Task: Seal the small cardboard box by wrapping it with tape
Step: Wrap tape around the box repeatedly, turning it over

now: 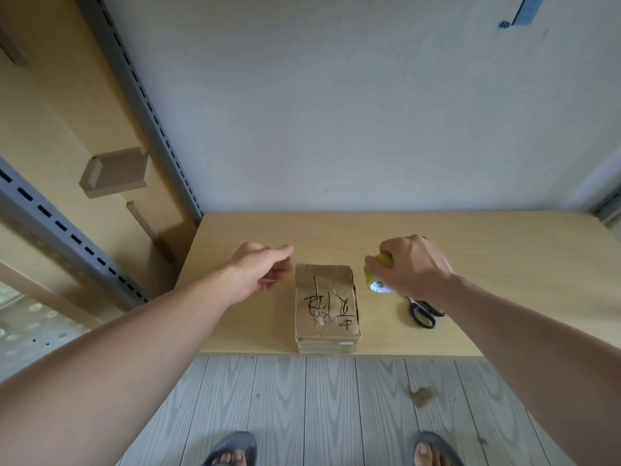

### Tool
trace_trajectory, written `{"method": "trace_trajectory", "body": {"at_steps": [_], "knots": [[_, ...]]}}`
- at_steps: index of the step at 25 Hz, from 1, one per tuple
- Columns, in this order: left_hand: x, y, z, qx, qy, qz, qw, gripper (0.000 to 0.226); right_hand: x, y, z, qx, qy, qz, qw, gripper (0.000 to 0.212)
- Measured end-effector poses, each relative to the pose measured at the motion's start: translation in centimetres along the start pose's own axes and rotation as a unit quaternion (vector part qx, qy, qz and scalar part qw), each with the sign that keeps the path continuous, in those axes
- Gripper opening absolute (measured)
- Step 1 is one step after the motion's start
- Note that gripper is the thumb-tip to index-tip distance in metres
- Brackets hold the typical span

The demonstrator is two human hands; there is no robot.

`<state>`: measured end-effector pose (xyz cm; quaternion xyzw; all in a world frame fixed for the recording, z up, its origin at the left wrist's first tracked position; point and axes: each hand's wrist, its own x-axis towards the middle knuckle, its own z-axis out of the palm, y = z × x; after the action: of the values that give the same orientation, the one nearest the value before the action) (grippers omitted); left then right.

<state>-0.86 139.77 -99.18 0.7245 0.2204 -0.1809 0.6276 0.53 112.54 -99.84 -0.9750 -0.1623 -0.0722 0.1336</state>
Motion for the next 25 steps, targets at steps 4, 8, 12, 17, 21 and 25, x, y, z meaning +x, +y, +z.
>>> {"method": "trace_trajectory", "body": {"at_steps": [4, 8, 12, 17, 21, 25], "knots": [[0.2, -0.6, -0.3, 0.049, -0.004, -0.022, 0.999, 0.005, 0.2, 0.1, 0.2, 0.005, 0.001, 0.000, 1.000, 0.047], [0.7, -1.1, -0.5, 0.064, 0.013, -0.025, 0.998, 0.006, 0.4, -0.5, 0.4, 0.013, -0.007, -0.010, 1.000, 0.049], [0.8, -1.2, -0.6, 0.062, 0.024, -0.019, 0.998, 0.010, 0.6, -1.2, 0.7, 0.001, -0.018, -0.016, 1.000, 0.051], [1.4, -1.9, -1.1, 0.042, 0.012, -0.037, 0.998, 0.008, 0.8, -1.5, 1.1, -0.023, -0.034, -0.013, 0.999, 0.047], [1.9, -2.1, -1.0, 0.026, -0.001, -0.045, 0.999, 0.009, 1.0, -1.3, 1.5, -0.038, -0.035, -0.002, 0.999, 0.048], [2.1, -2.4, -0.4, 0.029, -0.015, -0.050, 0.998, 0.013, 0.9, -0.8, 1.6, -0.033, -0.033, 0.006, 0.999, 0.049]]}}
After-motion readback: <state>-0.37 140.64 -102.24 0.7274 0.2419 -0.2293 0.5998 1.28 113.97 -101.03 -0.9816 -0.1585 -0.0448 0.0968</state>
